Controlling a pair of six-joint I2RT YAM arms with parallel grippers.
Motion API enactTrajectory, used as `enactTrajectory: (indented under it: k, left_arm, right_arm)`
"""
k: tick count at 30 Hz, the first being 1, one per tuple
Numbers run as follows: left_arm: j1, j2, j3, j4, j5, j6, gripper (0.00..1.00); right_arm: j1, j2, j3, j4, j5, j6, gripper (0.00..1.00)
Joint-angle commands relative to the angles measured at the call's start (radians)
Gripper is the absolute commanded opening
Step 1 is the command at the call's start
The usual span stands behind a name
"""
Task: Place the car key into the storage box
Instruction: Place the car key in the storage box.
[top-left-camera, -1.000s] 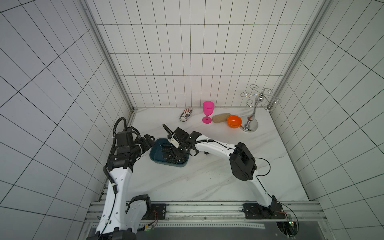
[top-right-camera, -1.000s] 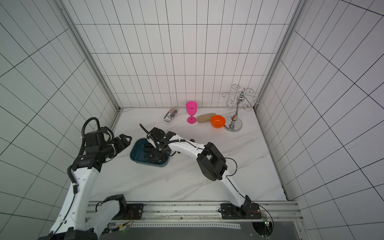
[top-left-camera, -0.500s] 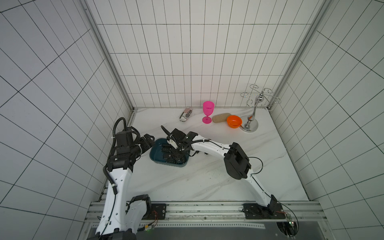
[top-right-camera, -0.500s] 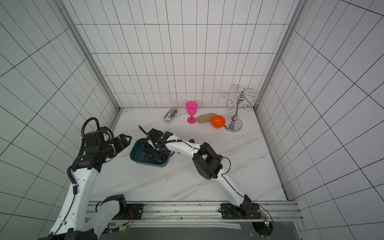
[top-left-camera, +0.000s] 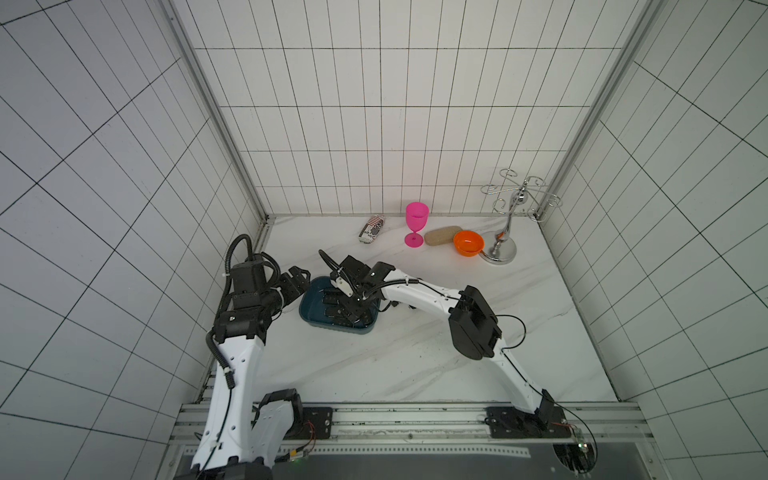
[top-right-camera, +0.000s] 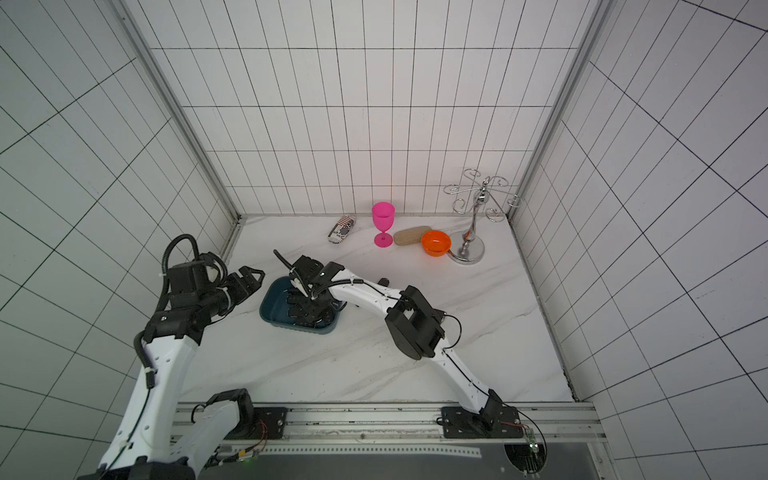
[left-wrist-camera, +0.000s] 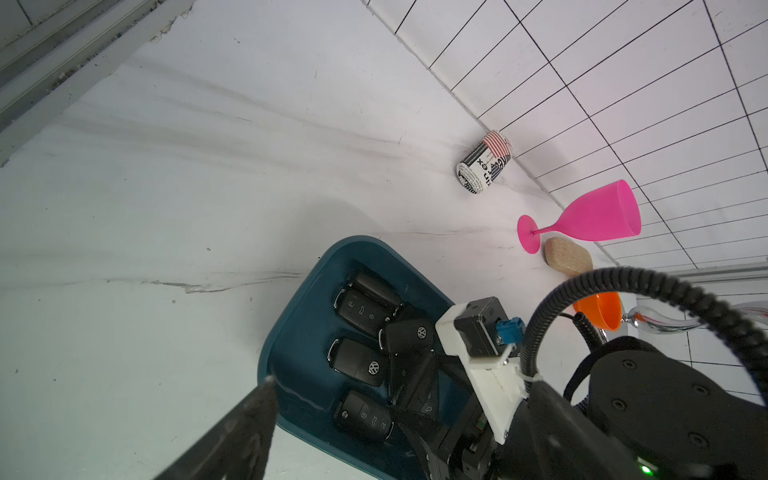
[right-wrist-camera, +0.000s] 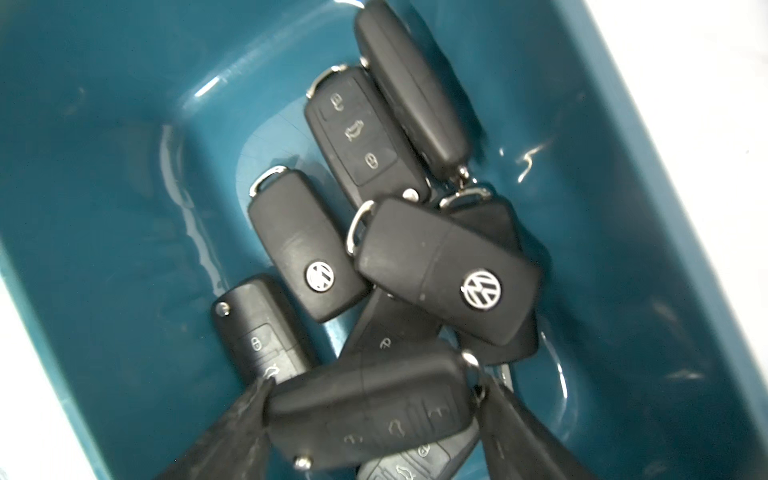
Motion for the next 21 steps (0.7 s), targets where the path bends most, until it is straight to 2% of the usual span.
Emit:
enactTrajectory:
  k: [1,5,9,13,18,21]
  left_arm:
    - [0.006,-0.004,-0.01,0.019,0.005,-0.001,0.93]
    - [0.006,-0.001,-0.01,0.018,0.009,0.0,0.93]
    - [0.006,-0.004,-0.01,0.019,0.01,0.001,0.94]
    - [0.005,-0.003,-0.01,0.019,0.008,0.001,0.94]
    - [0.005,-0.01,-0.01,0.017,0.002,0.001,0.94]
    - [0.005,-0.007,-0.01,0.017,0.003,0.002,0.94]
  right_arm:
    - [0.007,-0.016,0.05,-0.031,-0.003,-0.034,0.81]
    - [0.008,-0.027,0.049,-0.036,0.005,-0.034,0.87]
    - [0.008,-0.037,0.038,-0.034,-0.011,-0.047,0.88]
    - [0.007,-0.1,-0.033,0.03,-0.026,-0.051,0.99]
    - [0.011,-0.189,-0.099,0.063,-0.044,-0.078,0.99]
    - [0.018,-0.29,-0.203,0.118,-0.048,-0.073,0.99]
